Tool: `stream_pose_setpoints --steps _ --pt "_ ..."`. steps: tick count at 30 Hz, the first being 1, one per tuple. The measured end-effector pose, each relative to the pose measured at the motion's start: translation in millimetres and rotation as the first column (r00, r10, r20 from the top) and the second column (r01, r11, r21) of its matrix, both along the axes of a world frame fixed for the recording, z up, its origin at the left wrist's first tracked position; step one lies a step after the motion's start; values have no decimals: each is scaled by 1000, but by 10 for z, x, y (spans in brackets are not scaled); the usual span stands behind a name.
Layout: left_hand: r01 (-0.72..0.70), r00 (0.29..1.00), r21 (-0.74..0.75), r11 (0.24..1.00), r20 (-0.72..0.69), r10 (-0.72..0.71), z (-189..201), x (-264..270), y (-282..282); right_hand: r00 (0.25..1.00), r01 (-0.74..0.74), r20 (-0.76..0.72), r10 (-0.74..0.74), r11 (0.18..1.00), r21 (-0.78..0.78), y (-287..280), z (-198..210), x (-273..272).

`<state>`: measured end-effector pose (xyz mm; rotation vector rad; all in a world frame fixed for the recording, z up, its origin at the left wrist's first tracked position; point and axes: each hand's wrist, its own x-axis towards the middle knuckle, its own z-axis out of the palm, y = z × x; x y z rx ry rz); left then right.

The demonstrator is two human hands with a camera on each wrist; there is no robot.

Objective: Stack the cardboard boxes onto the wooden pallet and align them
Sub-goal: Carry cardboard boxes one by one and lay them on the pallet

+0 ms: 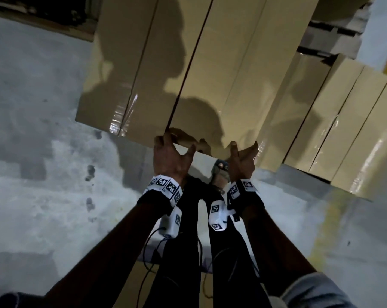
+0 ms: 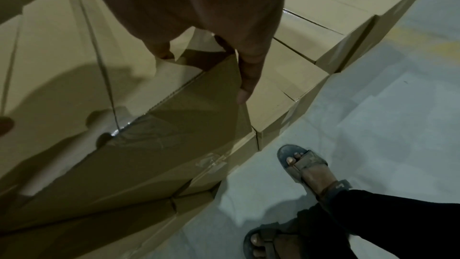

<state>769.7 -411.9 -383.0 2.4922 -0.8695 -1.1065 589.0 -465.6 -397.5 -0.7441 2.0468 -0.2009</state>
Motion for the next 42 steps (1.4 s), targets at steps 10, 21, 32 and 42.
stream_pose_setpoints --steps 10,21,32,42 --pt "-62 997 -152 986 30 68 -12 -287 -73 997 -46 -64 38 991 -128 -129 -26 -364" --pt "-75 996 -115 991 -61 68 -105 -1111 -239 954 -273 -189 233 936 -223 -626 -181 -1209" --pt "271 938 -169 947 -174 -300 -437 -626 -697 808 -583 -131 574 747 -319 -998 -242 -1406" --pt "213 977 -27 977 -17 -214 -324 -898 -893 753 -658 -228 617 699 -280 -1125 -180 -1329"
